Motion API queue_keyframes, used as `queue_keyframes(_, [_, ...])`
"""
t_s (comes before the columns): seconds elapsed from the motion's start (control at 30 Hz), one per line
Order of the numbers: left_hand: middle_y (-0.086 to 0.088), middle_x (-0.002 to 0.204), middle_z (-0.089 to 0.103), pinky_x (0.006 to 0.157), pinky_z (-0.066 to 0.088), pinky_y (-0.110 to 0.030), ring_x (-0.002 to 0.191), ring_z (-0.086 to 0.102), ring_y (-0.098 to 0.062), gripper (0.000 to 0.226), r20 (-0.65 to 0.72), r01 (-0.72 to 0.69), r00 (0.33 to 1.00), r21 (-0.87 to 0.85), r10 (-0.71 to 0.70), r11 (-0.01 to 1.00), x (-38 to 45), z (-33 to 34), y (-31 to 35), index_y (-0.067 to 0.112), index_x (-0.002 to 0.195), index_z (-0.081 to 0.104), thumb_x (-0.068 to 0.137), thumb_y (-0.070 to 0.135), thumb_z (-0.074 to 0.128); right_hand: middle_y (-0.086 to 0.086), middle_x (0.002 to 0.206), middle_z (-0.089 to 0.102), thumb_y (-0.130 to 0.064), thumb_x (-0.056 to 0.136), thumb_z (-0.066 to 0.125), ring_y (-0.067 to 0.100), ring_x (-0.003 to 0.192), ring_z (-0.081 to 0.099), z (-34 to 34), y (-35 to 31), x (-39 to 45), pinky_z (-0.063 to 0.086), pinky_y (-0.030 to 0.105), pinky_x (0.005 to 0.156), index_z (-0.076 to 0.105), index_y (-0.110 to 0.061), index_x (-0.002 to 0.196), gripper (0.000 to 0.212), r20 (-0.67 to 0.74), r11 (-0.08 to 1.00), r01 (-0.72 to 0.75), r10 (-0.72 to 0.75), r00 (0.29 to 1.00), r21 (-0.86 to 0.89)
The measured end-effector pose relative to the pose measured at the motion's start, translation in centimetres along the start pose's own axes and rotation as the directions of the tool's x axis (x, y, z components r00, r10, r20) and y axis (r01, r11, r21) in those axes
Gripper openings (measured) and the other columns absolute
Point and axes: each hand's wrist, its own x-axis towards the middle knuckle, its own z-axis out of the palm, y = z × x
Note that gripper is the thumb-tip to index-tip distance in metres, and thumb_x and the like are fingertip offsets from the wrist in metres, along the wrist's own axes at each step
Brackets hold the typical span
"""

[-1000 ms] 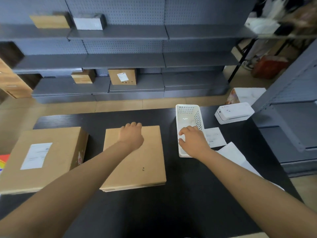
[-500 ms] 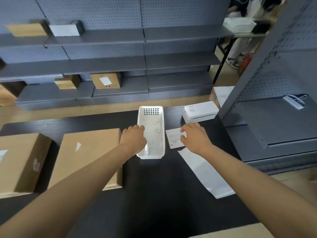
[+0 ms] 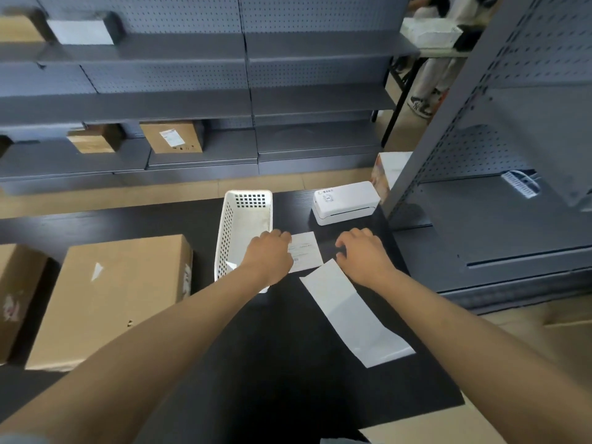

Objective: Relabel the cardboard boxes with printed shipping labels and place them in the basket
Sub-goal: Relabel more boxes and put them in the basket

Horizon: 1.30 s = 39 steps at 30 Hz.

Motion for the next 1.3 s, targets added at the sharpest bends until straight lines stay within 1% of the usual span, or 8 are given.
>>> queue_keyframes(0.2, [-0.006, 0.126, 0.053, 0.092, 0.042, -0.034, 0.109, 0.051, -0.024, 0.039, 0.03, 0.021, 0.999, 0.065, -0.023, 0.998, 0.4, 1.5, 1.7, 0.015, 0.133, 0.046, 0.095, 0.023, 0.043, 0.003, 0.123, 0.056, -0.027, 0.094, 0.05, 0.021, 0.113, 0.048, 1.3, 2.6, 0.1, 0.041, 0.035, 0.097, 0.056, -0.019, 0.12, 0.028, 0.073, 1.0, 0.02, -0.019, 0.997, -0.015])
queue_keyframes(0.37, [-0.005, 0.127, 0.055, 0.091, 0.044, -0.035, 0.11, 0.054, -0.024, 0.036, 0.029, 0.093, 0.995, -0.03, -0.093, 0.995, 0.3, 3.1, 3.8, 0.017, 0.131, 0.05, 0.095, 0.02, 0.042, 0.005, 0.127, 0.054, -0.024, 0.093, 0.05, 0.025, 0.119, 0.044, 2.0, 5.0, 1.0, 0.037, 0.036, 0.1, 0.055, -0.018, 0.122, 0.029, 0.159, 0.997, 0.076, -0.08, 0.984, 0.033])
queue_keyframes(0.6, [-0.006, 0.133, 0.051, 0.098, 0.041, -0.039, 0.119, 0.049, -0.025, 0.043, 0.206, 0.185, 0.96, 0.038, -0.189, 0.982, 0.5, 8.8, 7.6, 0.015, 0.134, 0.049, 0.096, 0.035, 0.047, 0.007, 0.127, 0.053, -0.02, 0.093, 0.052, 0.025, 0.114, 0.05, 5.4, 8.2, -0.2, 0.047, 0.039, 0.095, 0.052, -0.014, 0.124, 0.031, 0.377, 0.982, 0.07, -0.132, 0.917, 0.173])
queue_keyframes(0.77, [-0.008, 0.155, 0.026, 0.111, 0.03, -0.042, 0.14, 0.03, -0.029, 0.07, 0.239, 0.2, 0.947, 0.084, -0.215, 0.976, 1.1, 13.3, 8.9, 0.015, 0.149, 0.023, 0.093, 0.047, 0.052, 0.006, 0.121, 0.055, -0.018, 0.093, 0.053, 0.023, 0.107, 0.055, 8.5, 9.6, -0.8, 0.051, 0.039, 0.09, 0.052, -0.015, 0.121, 0.028, 0.472, 0.976, -0.015, -0.093, 0.877, 0.219])
queue_keyframes(0.83, [-0.01, 0.152, 0.029, 0.11, 0.031, -0.04, 0.138, 0.032, -0.028, 0.073, 0.223, 0.204, 0.948, 0.116, -0.226, 0.972, 1.7, 14.4, 8.8, 0.015, 0.15, 0.021, 0.093, 0.047, 0.054, 0.006, 0.121, 0.056, -0.017, 0.093, 0.053, 0.023, 0.108, 0.056, 9.5, 10.1, -0.8, 0.051, 0.04, 0.091, 0.054, -0.015, 0.118, 0.026, 0.489, 0.97, -0.044, -0.08, 0.868, 0.238])
queue_keyframes(0.97, [-0.007, 0.133, 0.045, 0.099, 0.039, -0.034, 0.118, 0.047, -0.024, 0.052, 0.151, 0.173, 0.968, 0.178, -0.201, 0.969, 2.1, 16.0, 8.5, 0.015, 0.138, 0.041, 0.094, 0.041, 0.053, 0.006, 0.122, 0.055, -0.018, 0.093, 0.054, 0.022, 0.11, 0.056, 10.5, 11.1, -1.0, 0.05, 0.039, 0.092, 0.054, -0.016, 0.122, 0.029, 0.504, 0.942, -0.139, -0.036, 0.863, 0.305])
queue_keyframes(1.13, [0.0, 0.119, 0.055, 0.099, 0.038, -0.032, 0.109, 0.053, -0.018, 0.031, 0.05, 0.211, 0.975, 0.071, -0.214, 0.975, 2.4, 16.0, 8.2, 0.022, 0.124, 0.057, 0.096, 0.034, 0.052, 0.004, 0.12, 0.058, -0.021, 0.094, 0.056, 0.018, 0.104, 0.058, 11.0, 11.8, -0.9, 0.048, 0.03, 0.089, 0.055, -0.017, 0.121, 0.027, 0.497, 0.897, -0.252, 0.042, 0.867, 0.364])
queue_keyframes(1.3, [0.001, 0.127, 0.052, 0.104, 0.034, -0.037, 0.118, 0.05, -0.019, 0.023, 0.01, 0.323, 0.944, -0.23, -0.329, 0.918, 2.6, 15.0, 7.6, 0.022, 0.113, 0.062, 0.09, 0.027, 0.063, 0.002, 0.111, 0.061, -0.028, 0.097, 0.051, 0.014, 0.093, 0.056, 11.2, 11.6, -0.3, 0.045, 0.026, 0.079, 0.056, -0.016, 0.116, 0.024, 0.507, 0.853, -0.325, 0.084, 0.858, 0.409])
